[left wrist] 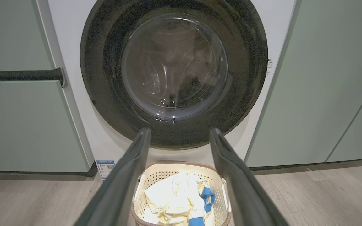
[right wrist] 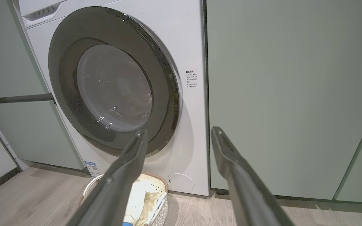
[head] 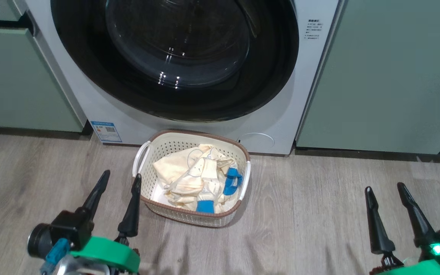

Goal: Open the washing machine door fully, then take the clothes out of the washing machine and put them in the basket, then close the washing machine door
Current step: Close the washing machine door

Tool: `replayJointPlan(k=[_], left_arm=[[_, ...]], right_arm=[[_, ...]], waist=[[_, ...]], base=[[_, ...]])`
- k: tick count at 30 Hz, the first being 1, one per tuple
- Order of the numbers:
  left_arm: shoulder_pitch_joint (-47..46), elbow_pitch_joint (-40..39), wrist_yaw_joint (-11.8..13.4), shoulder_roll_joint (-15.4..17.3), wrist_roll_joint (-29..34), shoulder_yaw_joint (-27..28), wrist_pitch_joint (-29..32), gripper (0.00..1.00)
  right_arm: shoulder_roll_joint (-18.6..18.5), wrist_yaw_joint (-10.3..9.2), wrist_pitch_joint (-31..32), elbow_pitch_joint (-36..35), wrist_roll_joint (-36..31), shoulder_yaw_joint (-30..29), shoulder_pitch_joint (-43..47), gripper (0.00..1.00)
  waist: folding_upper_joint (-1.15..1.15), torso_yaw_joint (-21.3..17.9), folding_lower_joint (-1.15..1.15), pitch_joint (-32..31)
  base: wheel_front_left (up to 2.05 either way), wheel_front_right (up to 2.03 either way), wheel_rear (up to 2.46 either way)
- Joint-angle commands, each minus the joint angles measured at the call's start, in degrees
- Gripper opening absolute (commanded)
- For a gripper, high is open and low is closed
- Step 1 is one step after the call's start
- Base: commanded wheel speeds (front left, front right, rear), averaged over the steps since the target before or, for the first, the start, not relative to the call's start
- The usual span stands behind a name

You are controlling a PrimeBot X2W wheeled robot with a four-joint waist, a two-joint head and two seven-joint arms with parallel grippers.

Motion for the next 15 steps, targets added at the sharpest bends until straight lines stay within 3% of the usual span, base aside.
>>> replayJointPlan(k=[1,15], left_arm=[[-1.5,-2.4,0.1,1.1,-0.4,2.1,0.1,1.00],[-1.1,-3.1,0.8,1.6,-0.5,1.7,0.8,1.00]], right_arm=[[-0.1,0.20,-0.4,-2.2,0.2,0.9,-0.8,1.00],[-0.1,0.20,-0.4,-2.3,0.8,1.2,-1.0,1.00]], waist=[[0.00,0.1,0.00,0.0],[0.00,0.0,0.00,-0.3]], base=[[0.00,0.00,0.00],[0.00,0.00,0.00]])
